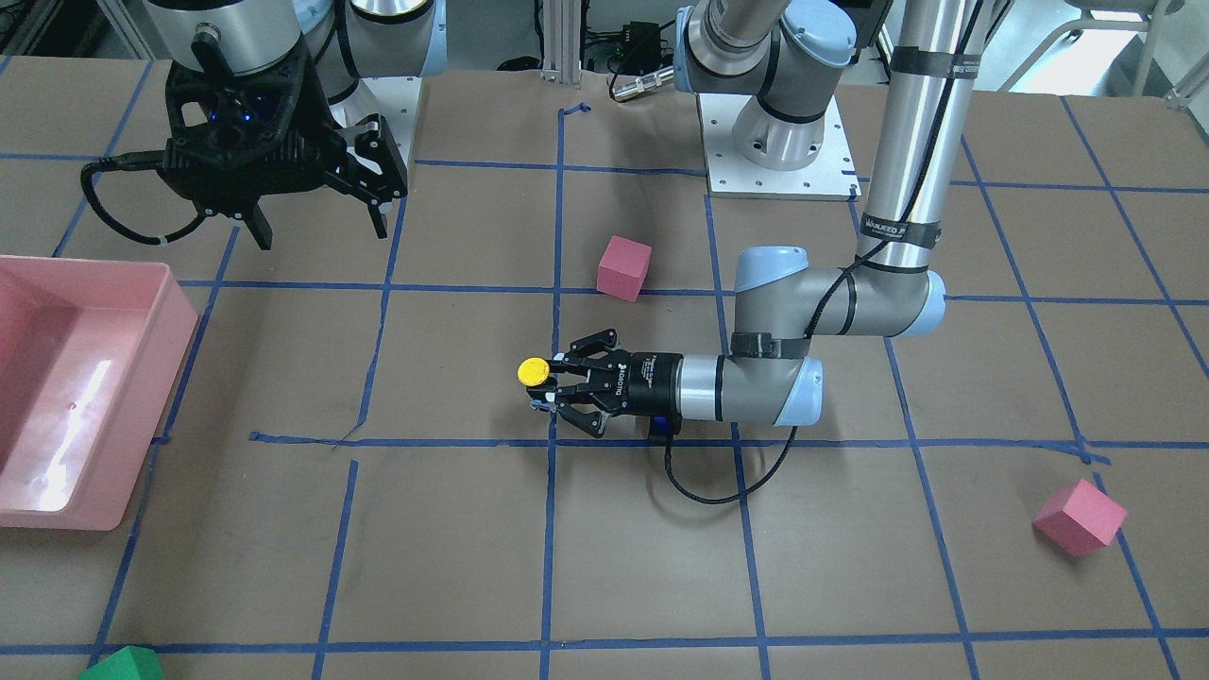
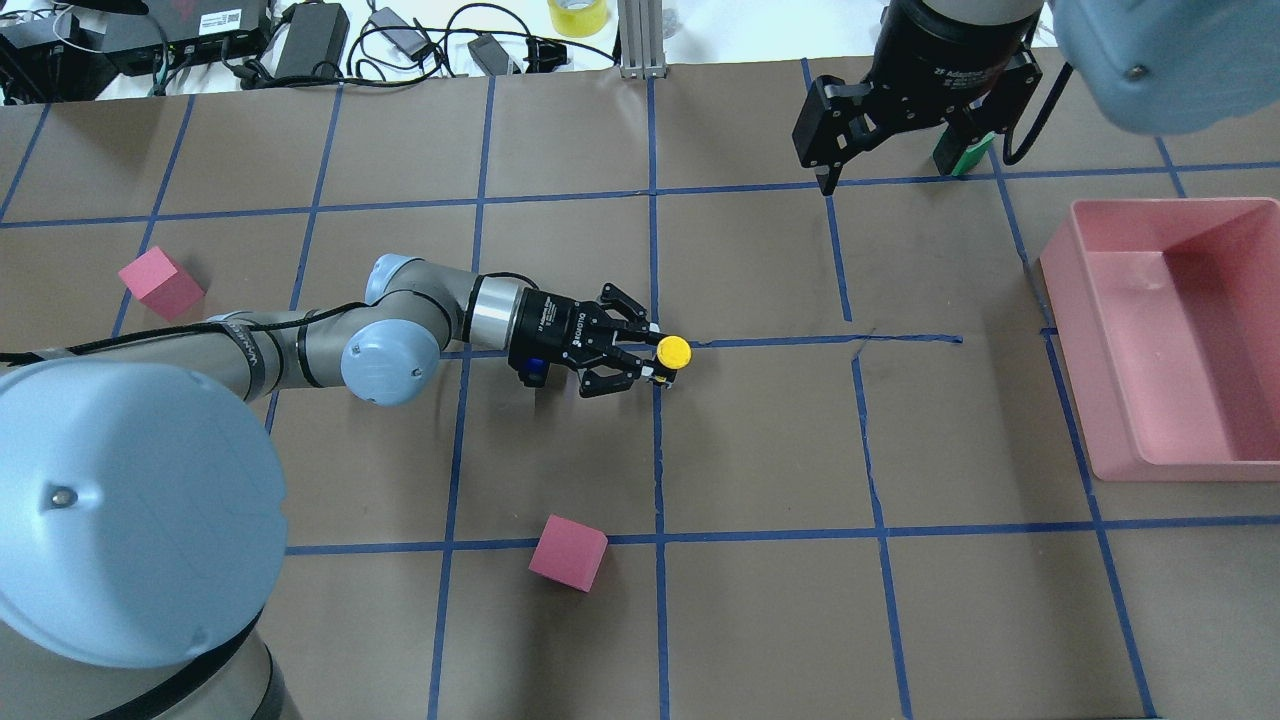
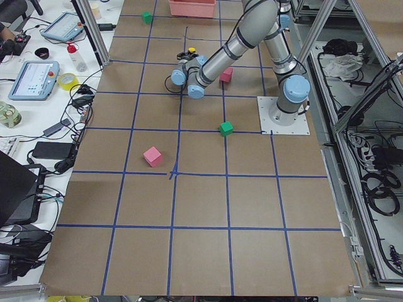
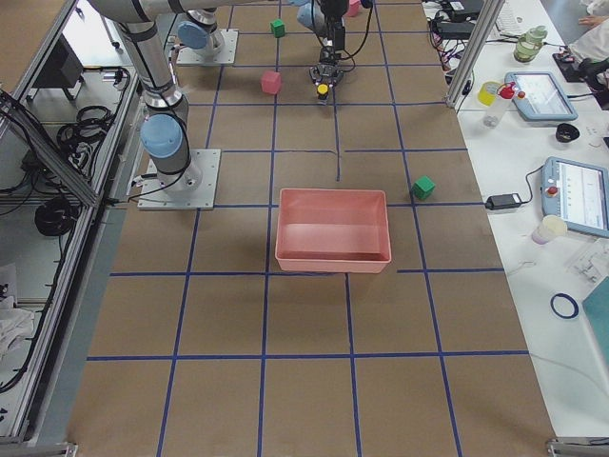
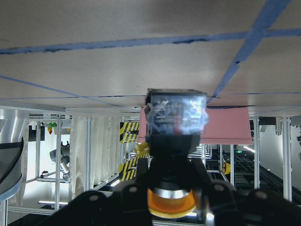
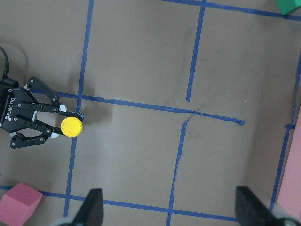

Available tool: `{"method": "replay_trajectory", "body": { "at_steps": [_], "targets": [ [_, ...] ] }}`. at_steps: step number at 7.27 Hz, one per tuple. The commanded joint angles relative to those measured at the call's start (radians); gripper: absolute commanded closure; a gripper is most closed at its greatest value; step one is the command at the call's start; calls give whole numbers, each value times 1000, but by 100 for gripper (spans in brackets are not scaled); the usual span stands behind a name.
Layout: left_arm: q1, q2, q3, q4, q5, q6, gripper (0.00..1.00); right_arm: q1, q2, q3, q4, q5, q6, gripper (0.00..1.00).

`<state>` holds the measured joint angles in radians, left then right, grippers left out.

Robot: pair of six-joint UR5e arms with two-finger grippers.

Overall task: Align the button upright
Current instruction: 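Rotate the switch with the left gripper to stand it yellow cap up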

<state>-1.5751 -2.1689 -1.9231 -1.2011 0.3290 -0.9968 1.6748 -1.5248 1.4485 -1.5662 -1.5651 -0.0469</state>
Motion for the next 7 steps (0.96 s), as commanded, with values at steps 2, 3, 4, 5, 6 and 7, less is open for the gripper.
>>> {"method": "replay_trajectory", "body": {
  "at_steps": [2,3,4,5,6,7],
  "targets": [
    [7,-11,-1,0,8,4,89,0,0,4,-5,0,1,0],
    [7,-15,-1,0,15,4,75,0,0,4,-5,0,1,0],
    [7,-18,-1,0,16,4,71,0,0,4,-5,0,1,0],
    [7,-19,-1,1,18,6,39,0,0,4,-5,0,1,0],
    [7,-20,-1,0,22,3,6,0,0,4,-5,0,1,0],
    [7,-20,-1,-2,22,0,5,0,0,4,-5,0,1,0]
  ]
}}
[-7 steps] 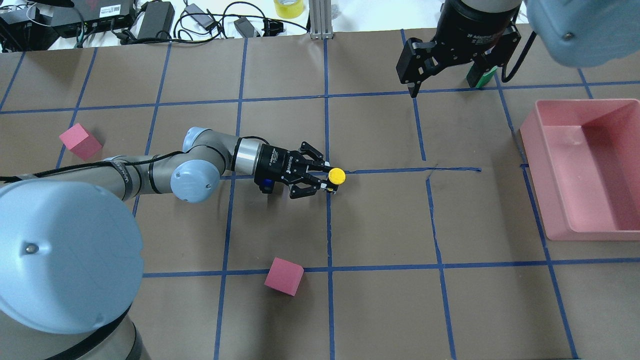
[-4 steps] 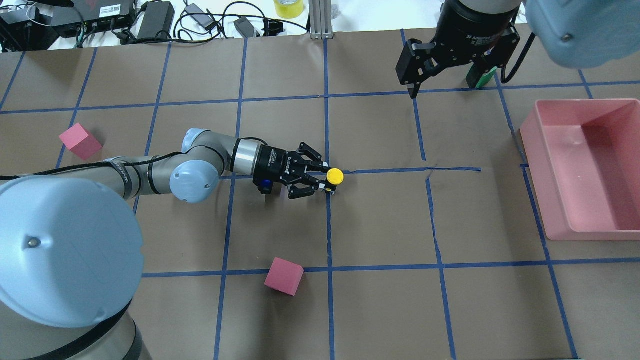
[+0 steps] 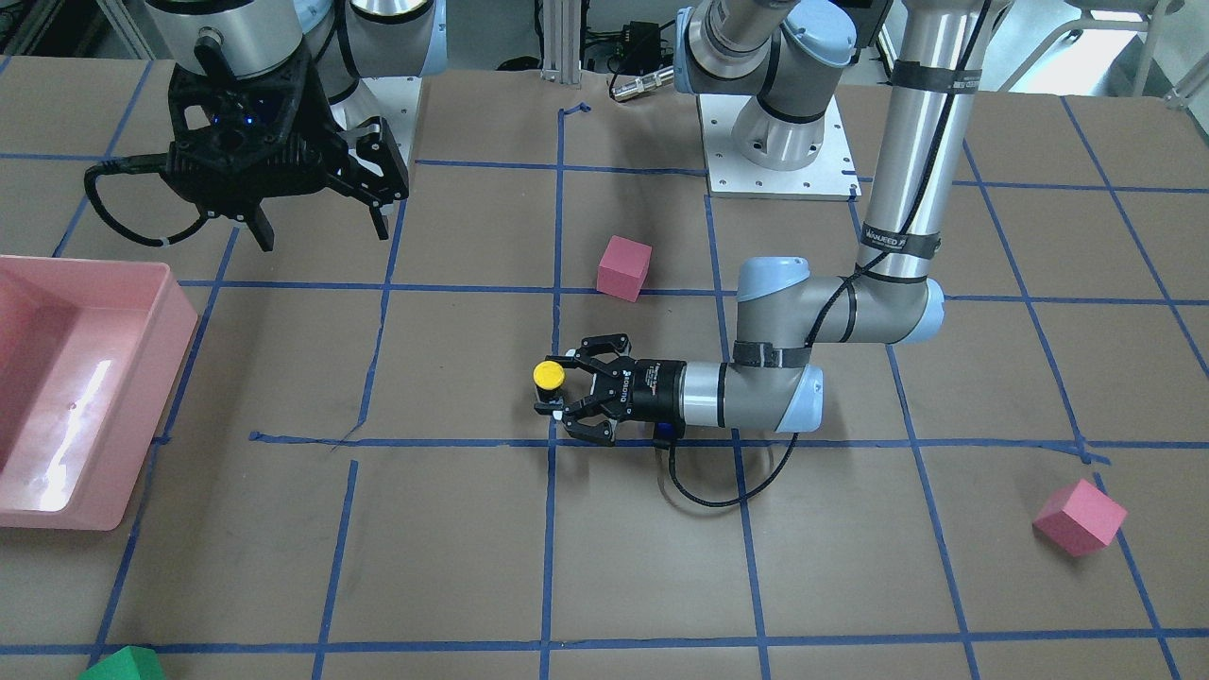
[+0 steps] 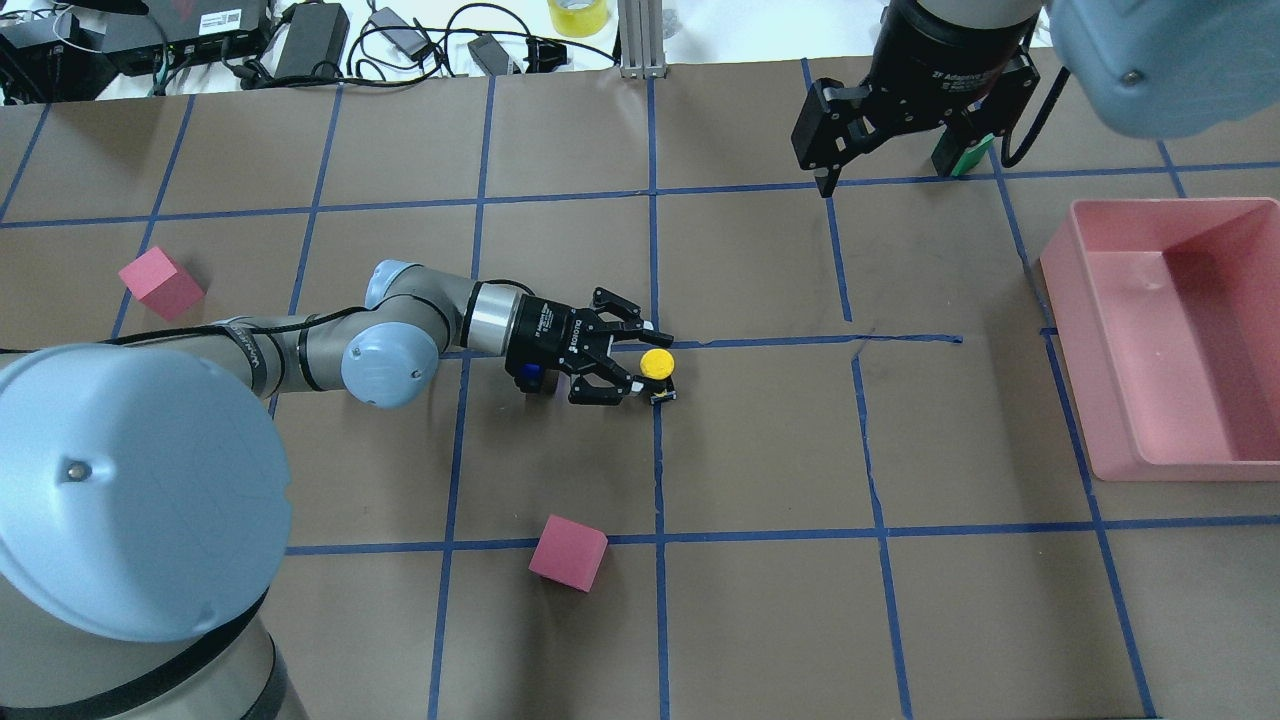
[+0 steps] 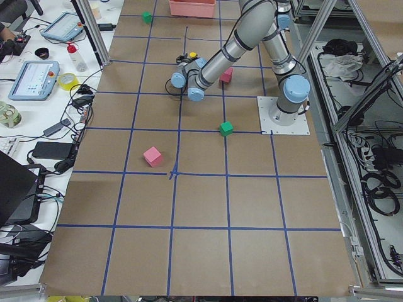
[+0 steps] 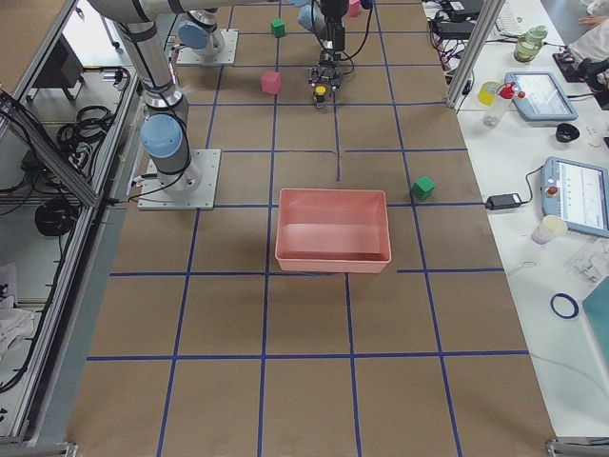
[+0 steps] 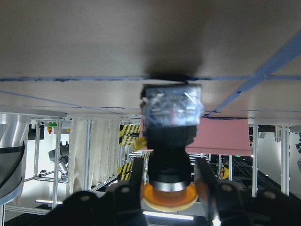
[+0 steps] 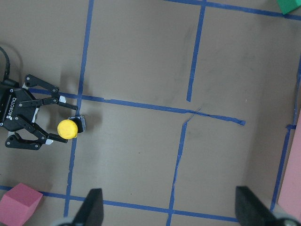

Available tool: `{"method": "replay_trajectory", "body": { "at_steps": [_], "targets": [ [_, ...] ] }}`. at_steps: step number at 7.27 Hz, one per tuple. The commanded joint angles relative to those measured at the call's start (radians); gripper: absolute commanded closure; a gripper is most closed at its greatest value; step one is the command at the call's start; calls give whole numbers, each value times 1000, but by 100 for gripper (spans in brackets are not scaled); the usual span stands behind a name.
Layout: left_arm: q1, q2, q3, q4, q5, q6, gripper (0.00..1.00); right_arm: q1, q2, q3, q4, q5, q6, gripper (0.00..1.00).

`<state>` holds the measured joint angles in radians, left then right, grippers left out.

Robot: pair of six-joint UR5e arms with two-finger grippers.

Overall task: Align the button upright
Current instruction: 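Open the left gripper and lift it off the upright switch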

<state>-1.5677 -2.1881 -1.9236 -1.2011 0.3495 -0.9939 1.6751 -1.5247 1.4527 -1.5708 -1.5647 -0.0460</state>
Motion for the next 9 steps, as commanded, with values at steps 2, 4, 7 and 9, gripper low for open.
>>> {"method": "replay_trajectory", "body": {
  "at_steps": [2,4,7,9],
  "targets": [
    [2,17,6,-2,47,-11,5,0,0,0,0,0,0,0],
    [47,56,35,-2,216,-58,0,0,0,0,0,0,-2,0],
    [115,145,170,-12,611,-60,0,0,0,0,0,0,0,0],
    [126,244,250,-93,757,21,0,0,0,0,0,0,-2,0]
  ]
}}
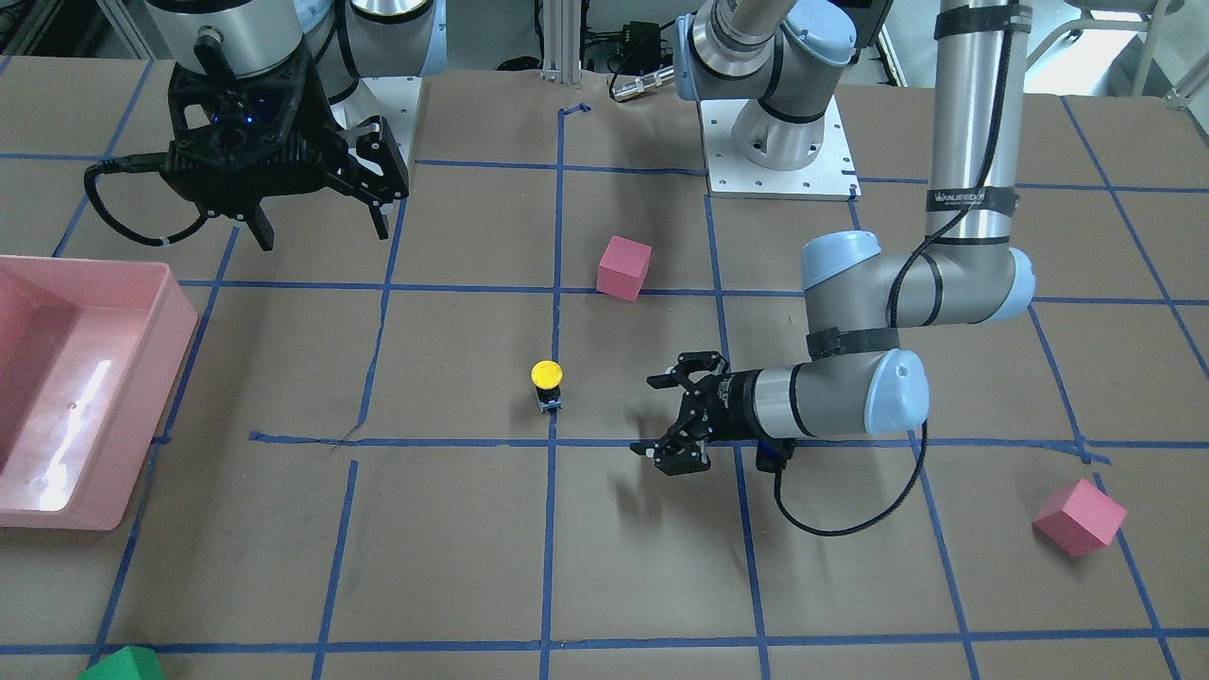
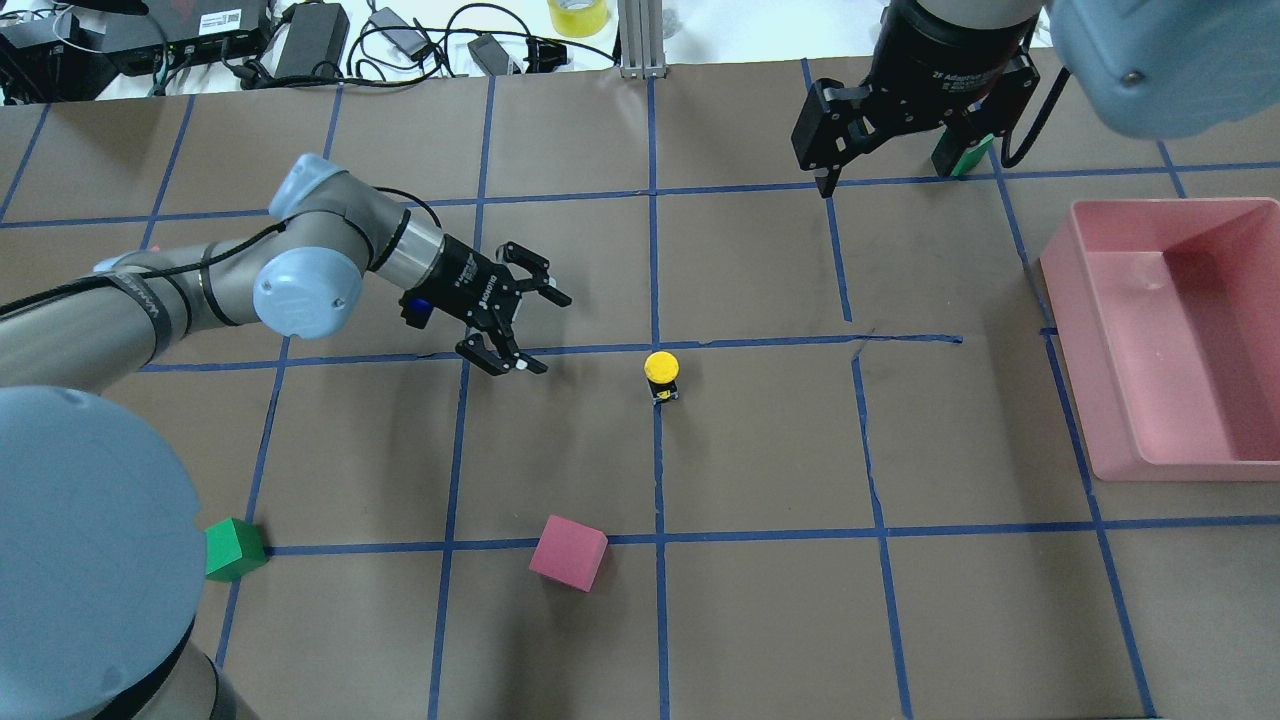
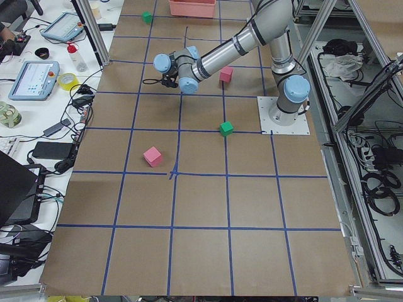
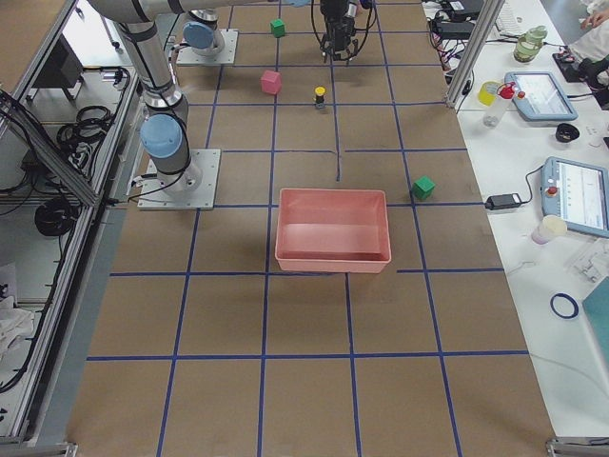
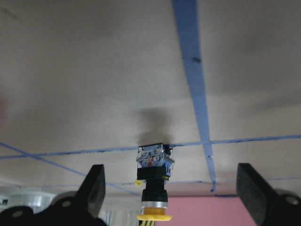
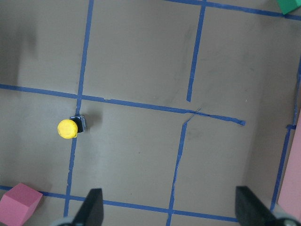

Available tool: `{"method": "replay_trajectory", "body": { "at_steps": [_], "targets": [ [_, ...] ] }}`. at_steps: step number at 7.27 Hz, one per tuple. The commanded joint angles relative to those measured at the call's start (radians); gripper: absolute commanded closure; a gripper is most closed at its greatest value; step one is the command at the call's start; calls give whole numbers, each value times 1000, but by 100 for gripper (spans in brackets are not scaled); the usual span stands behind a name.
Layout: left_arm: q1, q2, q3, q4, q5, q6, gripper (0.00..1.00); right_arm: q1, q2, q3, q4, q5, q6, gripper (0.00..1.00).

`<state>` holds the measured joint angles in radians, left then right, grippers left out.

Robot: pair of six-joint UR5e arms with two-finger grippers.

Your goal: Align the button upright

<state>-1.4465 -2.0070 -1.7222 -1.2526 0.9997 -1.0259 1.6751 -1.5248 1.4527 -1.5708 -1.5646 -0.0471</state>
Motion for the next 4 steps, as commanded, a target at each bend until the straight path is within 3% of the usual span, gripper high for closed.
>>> {"method": "replay_trajectory", "body": {
  "at_steps": [1,2,4],
  "targets": [
    [11,101,91,-77,232,216,0,0,0,0,0,0,-1,0],
    [11,134,120,-129,431,477,0,0,0,0,0,0,1,0],
    [6,232,147,-143,497,707,0,0,0,0,0,0,1,0]
  ]
}}
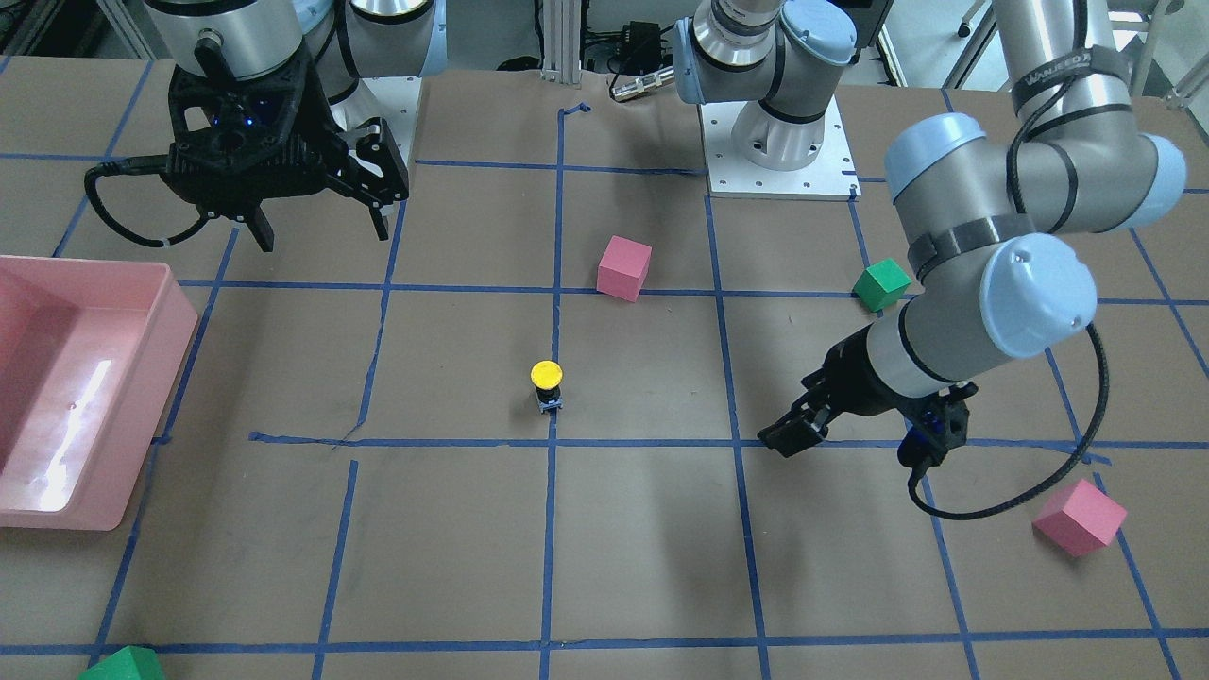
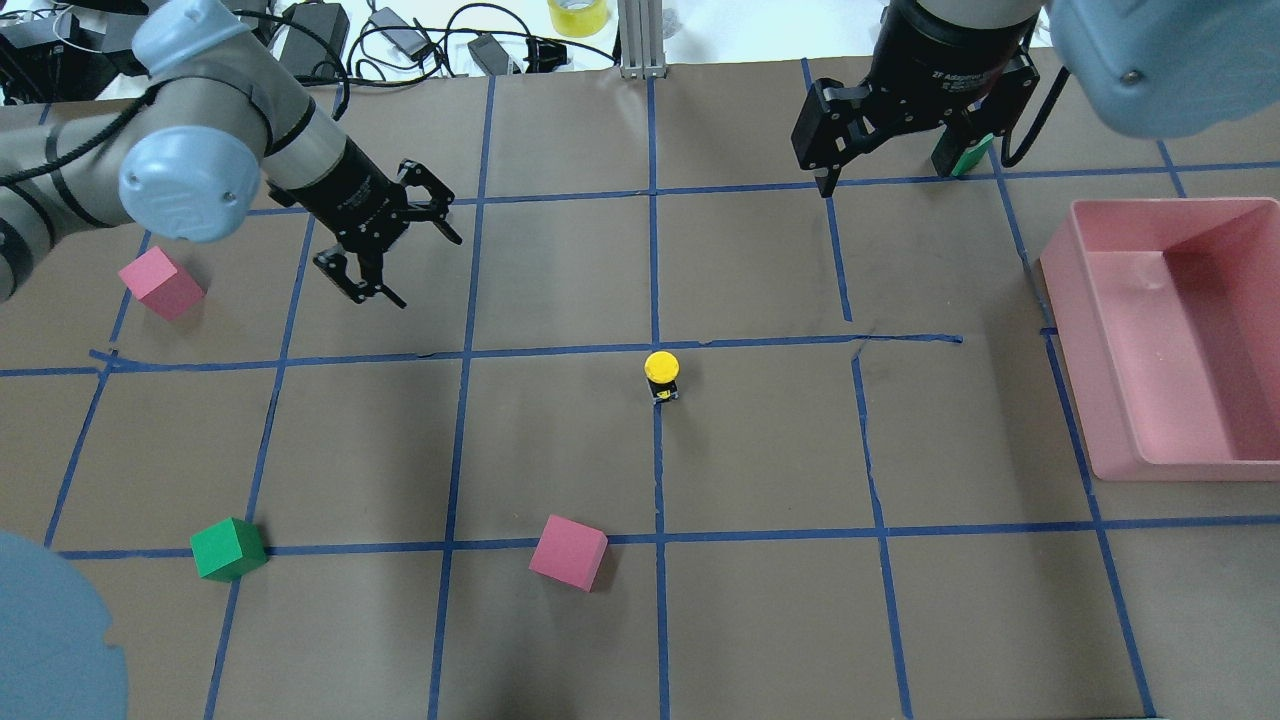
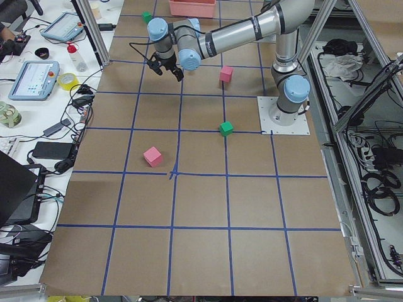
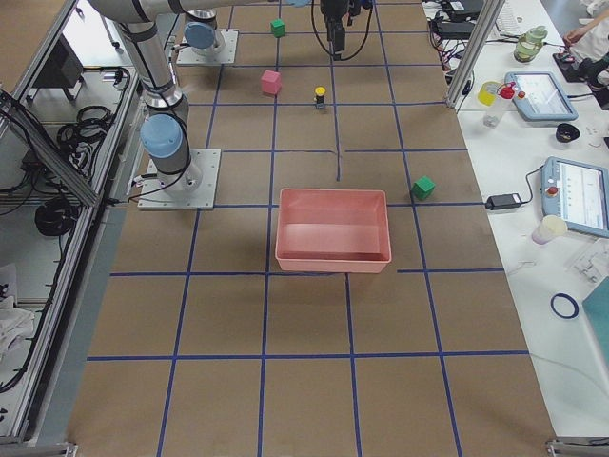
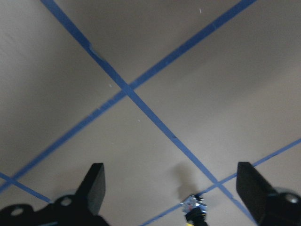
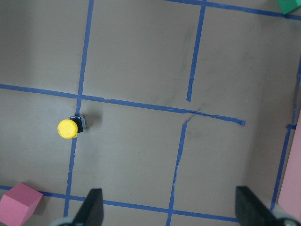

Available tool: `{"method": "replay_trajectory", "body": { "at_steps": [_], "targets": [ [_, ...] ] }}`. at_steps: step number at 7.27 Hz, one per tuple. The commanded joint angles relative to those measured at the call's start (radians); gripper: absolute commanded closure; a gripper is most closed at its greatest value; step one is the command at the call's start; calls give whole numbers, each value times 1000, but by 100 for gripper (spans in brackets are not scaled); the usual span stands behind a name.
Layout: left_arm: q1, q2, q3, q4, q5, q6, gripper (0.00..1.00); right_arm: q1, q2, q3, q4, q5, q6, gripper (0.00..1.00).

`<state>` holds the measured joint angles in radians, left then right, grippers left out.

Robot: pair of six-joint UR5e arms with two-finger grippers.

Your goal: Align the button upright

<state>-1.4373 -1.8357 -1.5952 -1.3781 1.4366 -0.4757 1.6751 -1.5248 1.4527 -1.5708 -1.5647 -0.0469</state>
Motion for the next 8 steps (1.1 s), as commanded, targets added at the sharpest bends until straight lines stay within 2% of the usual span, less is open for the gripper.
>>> {"method": "replay_trajectory", "body": {
  "at_steps": [1,2,4,5,6,8],
  "targets": [
    [-3,125,24,-62,67,295,0,0,0,0,0,0,-1,0],
    [-9,178,46,-94,68,409,0,0,0,0,0,0,1,0],
    [-31,246,107,-209,76,439,0,0,0,0,0,0,1,0],
    [-73,265,113,-216,87,439,0,0,0,0,0,0,1,0],
    [-134,277,109,-214,157,439,0,0,0,0,0,0,1,0],
    [-163,280,116,-206,168,440,0,0,0,0,0,0,1,0]
  ]
}}
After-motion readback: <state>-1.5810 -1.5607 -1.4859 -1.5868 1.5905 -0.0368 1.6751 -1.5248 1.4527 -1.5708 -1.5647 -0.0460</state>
